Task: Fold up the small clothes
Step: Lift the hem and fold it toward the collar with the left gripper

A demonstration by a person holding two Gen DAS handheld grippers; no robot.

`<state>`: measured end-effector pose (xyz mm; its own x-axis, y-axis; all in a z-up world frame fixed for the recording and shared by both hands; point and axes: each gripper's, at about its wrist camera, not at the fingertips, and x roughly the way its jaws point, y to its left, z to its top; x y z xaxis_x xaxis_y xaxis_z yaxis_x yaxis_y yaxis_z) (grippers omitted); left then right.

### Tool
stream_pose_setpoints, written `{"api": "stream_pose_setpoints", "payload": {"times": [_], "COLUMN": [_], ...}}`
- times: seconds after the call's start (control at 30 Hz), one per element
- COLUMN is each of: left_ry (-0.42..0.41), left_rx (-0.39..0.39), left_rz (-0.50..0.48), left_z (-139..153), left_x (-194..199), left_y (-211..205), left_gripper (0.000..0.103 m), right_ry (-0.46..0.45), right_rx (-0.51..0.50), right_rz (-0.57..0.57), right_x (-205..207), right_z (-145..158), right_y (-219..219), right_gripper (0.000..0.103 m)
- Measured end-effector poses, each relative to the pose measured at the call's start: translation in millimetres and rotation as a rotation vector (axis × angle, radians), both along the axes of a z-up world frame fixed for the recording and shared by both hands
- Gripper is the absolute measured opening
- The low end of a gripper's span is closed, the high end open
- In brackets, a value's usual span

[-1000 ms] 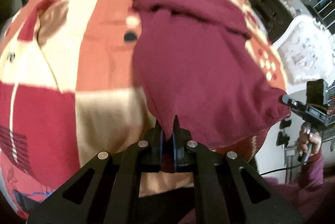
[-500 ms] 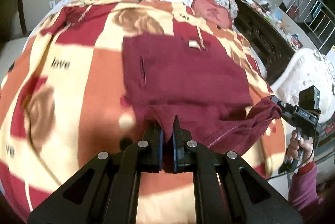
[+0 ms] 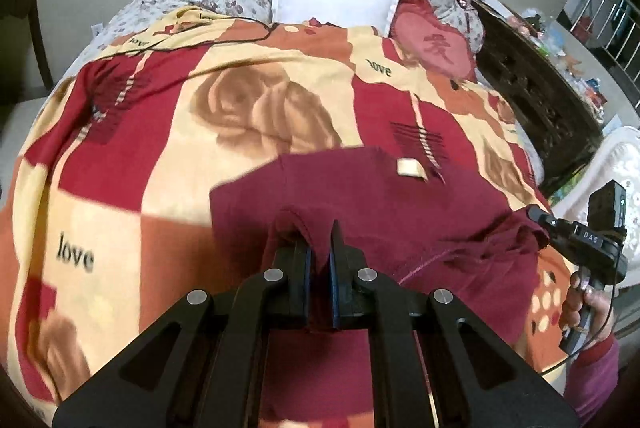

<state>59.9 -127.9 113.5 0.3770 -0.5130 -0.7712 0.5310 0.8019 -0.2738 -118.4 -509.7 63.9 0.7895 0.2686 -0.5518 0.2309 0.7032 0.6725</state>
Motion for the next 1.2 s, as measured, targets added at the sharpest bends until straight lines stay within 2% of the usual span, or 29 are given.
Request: {"api": "stream_pose_setpoints", "payload": {"times": [0.13, 0.23, 0.3, 0.33, 0.4, 0.47, 0.53, 0.6, 0.67, 0.73, 0.8, 0.87, 0.93, 1.0, 1.07, 1.1, 1.2], "left_ry": [-0.017, -0.004, 0.006, 0.013, 0.025, 0.042, 0.052, 0.059, 0.049, 0.01, 0.005, 0.037, 0.023, -0.012, -0.04, -0.038, 0.025], "left_rx": [-0.005, 0.017, 0.04, 0.042, 0.032, 0.02, 0.017, 0.008, -0.027, -0.051, -0.083, -0.074, -0.062, -0.013, 0.082, 0.134, 0.199], "left_rz": [0.013, -0.001, -0.008, -0.011, -0.015, -0.017, -0.023, -0.031, -0.023, 0.021, 0.032, 0.024, 0.013, 0.01, 0.035, 0.053, 0.062], "left_z": [1.5, -3.2, -6.6, -7.3, -7.0, -8.0, -7.5, -5.2, 0.4, 7.6, 12.4, 10.7, 7.6, 1.7, -12.6, -23.7, -57.7], "left_x": [20.9, 32.2, 36.1, 37.5, 38.9, 40.2, 38.9, 36.8, 34.5, 33.9, 35.4, 36.0, 31.0, 26.9, 27.6, 30.7, 43.9], "left_y": [-7.4, -14.4, -17.0, -16.8, -16.2, -14.3, -13.7, -13.6, -12.2, -9.0, -7.6, -10.1, -12.7, -17.6, -25.3, -29.5, -36.3], "left_gripper": [0.006, 0.008, 0.008, 0.009, 0.012, 0.018, 0.024, 0.036, 0.059, 0.069, 0.07, 0.071, 0.071, 0.071, 0.071, 0.071, 0.071], "right_ry": [-0.03, 0.014, 0.019, 0.001, -0.056, -0.102, -0.084, -0.096, -0.09, -0.08, -0.052, -0.02, 0.016, 0.086, 0.122, 0.129, 0.144], "right_rx": [0.035, 0.038, 0.014, -0.002, -0.004, 0.053, 0.051, -0.005, -0.073, -0.132, -0.179, -0.208, -0.219, -0.251, -0.264, -0.266, -0.301], "right_rz": [-0.045, -0.056, -0.058, -0.068, -0.115, -0.144, -0.124, -0.077, -0.028, 0.022, 0.058, 0.07, 0.066, 0.036, 0.012, 0.003, -0.016], "right_x": [17.4, 31.4, 31.8, 28.4, 18.8, 8.4, 5.5, 3.2, 6.3, 13.5, 27.1, 39.2, 53.8, 70.9, 81.9, 86.4, 98.2], "right_z": [-4.6, -5.4, 0.4, 5.4, 14.7, 21.2, 26.0, 34.5, 40.9, 42.7, 37.3, 26.3, 12.8, -4.7, -18.8, -22.6, -31.2], "right_y": [-18.1, -24.5, -23.8, -24.6, -30.1, -38.7, -36.1, -22.2, -4.8, 13.6, 29.9, 37.5, 39.5, 36.1, 29.3, 26.7, 20.3], "right_gripper": [0.008, 0.009, 0.015, 0.019, 0.053, 0.054, 0.054, 0.054, 0.054, 0.054, 0.054, 0.054, 0.054, 0.054, 0.054, 0.054, 0.054]}}
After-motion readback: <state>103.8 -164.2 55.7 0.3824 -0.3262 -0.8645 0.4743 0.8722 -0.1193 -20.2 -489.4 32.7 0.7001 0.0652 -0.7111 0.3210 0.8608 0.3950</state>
